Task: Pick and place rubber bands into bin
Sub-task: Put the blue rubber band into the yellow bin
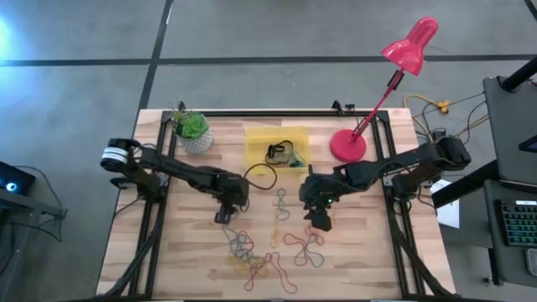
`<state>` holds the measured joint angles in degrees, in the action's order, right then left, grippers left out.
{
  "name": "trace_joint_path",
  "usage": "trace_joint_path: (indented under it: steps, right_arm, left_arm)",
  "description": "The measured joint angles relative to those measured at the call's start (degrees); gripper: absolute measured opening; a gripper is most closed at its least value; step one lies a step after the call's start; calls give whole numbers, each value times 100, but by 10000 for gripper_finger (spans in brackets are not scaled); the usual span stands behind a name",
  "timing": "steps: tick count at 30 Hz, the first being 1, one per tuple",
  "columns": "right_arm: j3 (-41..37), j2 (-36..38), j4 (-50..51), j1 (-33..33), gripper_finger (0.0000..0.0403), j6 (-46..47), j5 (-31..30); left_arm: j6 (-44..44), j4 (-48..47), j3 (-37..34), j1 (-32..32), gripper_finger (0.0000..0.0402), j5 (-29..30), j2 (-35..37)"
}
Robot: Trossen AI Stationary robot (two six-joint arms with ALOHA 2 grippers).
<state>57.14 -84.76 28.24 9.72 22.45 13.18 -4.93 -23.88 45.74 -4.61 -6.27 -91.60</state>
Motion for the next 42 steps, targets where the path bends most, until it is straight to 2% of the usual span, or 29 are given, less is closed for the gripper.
trace_joint_path:
  steps: [4,8,12,17,22,25,32,42]
  right_arm:
    - [0,34,8,131,155,171,-60]
    - [0,83,27,221,147,291,-197]
    - [0,173,27,252,141,320,-337]
    - [2,252,25,253,135,391,-441]
    - [2,268,25,320,134,456,-438]
    - [2,268,24,381,132,460,-438]
    - [2,265,27,423,127,464,-441]
    - [4,264,25,432,127,547,-440]
  left_arm:
    - [26,-273,203,-212,136,351,-120]
    - [334,-513,369,-249,136,373,-333]
    - [450,-690,456,-241,136,138,-722]
    - [451,-665,542,-257,136,-480,-1153]
    - [452,-534,519,-259,133,-403,-1194]
    - [452,-510,498,-256,110,-191,-1132]
    - [464,-457,453,-220,8,-173,-1153]
    - [470,-482,479,-225,0,-38,-918]
